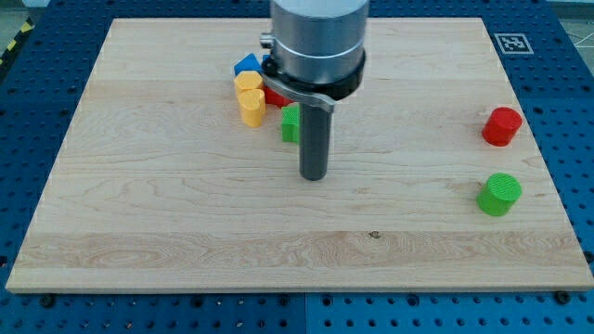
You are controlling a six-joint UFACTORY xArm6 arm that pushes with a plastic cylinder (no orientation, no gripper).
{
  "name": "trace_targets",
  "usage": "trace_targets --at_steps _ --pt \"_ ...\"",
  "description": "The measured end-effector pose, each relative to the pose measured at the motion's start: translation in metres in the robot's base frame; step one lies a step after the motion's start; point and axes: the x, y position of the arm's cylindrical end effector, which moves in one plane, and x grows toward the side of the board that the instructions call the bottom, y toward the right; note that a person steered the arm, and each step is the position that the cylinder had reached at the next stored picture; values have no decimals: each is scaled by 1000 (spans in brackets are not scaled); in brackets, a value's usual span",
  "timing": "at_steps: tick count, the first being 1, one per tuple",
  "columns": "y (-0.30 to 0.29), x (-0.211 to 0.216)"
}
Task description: Slide the green star to the up
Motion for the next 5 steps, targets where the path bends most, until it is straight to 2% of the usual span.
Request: trace_targets --at_steps 2,5 --pt "22 -14" --pt "7 -31"
